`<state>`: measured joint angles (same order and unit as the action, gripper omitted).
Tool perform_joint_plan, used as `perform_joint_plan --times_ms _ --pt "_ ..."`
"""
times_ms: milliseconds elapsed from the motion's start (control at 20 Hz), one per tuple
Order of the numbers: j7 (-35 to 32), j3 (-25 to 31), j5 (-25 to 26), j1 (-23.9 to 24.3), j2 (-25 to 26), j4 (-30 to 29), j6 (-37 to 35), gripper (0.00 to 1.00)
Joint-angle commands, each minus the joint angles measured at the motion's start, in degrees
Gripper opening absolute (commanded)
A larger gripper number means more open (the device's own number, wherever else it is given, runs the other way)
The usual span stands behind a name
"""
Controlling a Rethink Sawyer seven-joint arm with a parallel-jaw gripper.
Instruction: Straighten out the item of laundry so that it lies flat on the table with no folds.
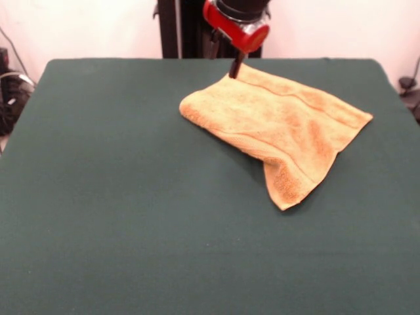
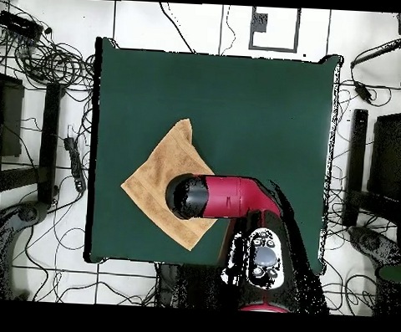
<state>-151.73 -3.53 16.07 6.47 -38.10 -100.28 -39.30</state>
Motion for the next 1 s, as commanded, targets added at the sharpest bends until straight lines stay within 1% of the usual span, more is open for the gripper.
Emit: perform_joint_plan --times_ms 50,550,1000 --pt "-6.49 2.61 -3.48 -1.52 3.15 -2.19 3.61 1.0" --pt "-5.57 2.7 -3.08 -0.68 4.11 -1.72 4.81 1.0" --pt "-6.06 2.18 -2.86 -1.26 5.1 -0.83 5.13 1.0"
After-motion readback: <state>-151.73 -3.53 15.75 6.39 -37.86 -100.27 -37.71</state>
